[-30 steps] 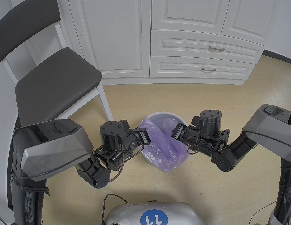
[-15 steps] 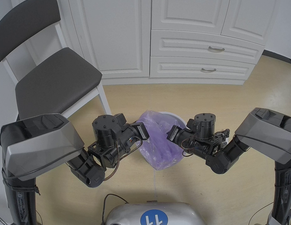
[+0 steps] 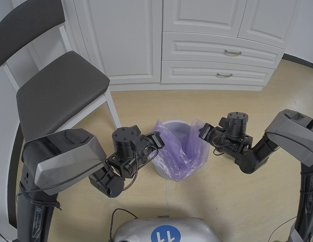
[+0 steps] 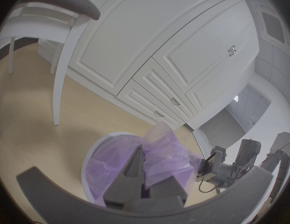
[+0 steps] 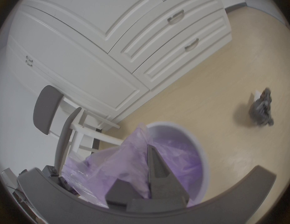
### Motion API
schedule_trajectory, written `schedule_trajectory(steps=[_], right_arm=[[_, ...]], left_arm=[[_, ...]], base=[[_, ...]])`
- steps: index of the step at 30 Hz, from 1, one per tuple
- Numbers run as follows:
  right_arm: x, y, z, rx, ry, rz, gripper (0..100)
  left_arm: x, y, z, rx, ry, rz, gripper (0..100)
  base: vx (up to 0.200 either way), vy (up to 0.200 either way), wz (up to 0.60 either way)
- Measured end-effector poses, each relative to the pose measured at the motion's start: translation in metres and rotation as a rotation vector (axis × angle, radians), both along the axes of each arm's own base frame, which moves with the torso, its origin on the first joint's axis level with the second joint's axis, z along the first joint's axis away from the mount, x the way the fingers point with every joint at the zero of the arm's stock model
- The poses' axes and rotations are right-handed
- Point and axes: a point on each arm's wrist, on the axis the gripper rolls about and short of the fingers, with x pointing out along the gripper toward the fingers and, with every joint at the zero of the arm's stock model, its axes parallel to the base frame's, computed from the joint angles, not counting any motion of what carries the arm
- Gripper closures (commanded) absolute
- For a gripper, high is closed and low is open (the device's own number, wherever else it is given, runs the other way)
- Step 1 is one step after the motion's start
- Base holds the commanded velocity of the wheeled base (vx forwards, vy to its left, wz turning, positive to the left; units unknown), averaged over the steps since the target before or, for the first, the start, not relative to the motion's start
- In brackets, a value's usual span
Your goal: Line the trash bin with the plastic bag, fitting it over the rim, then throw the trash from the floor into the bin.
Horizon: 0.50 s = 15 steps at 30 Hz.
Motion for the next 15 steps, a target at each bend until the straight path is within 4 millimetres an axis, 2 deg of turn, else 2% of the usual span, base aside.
schedule_trajectory(steps=[7,15], right_arm=[[0.008,-0.024,0.001,-0.179,-0.066,-0.034,100],[0.015,-0.051,-0.009,-0.42,-0.067,-0.136,100]], left_arm=[[0.014,0.002,-0.017,-0.002,0.015,0.035,100],[0.032,0.021,-0.026,0.038,0.029,0.1,100]], base=[[0.0,0.0,0.0],[0.0,0.0,0.0]])
